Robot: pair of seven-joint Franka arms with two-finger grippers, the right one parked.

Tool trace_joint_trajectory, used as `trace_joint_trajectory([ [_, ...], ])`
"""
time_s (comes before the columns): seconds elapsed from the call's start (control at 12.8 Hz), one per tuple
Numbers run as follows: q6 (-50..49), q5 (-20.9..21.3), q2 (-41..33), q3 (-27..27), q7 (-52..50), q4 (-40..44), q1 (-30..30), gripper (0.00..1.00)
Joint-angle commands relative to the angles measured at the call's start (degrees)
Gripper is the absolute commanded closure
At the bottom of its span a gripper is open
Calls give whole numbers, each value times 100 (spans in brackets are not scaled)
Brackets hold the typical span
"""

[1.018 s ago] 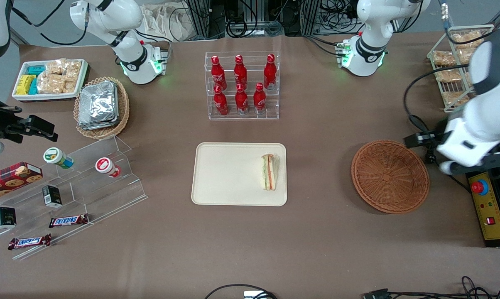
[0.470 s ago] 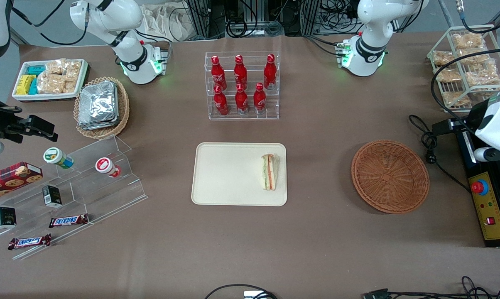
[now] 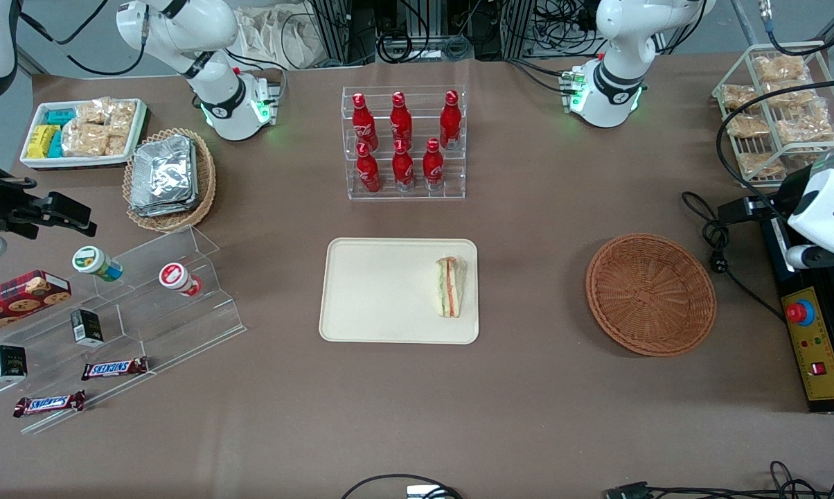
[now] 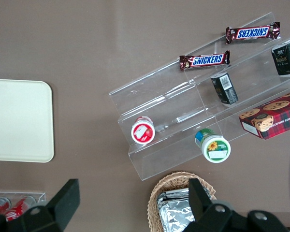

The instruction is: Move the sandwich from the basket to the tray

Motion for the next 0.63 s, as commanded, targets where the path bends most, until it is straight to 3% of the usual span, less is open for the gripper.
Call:
trace_joint_trajectory([
  [0.0,-80,-8,-215,559,87,-125,-531,0],
  [0.39,121,-69,-566,1809,271,-572,-1649,0],
  [0.55,454,-218,-821,1837,315,-976,-1668,0],
])
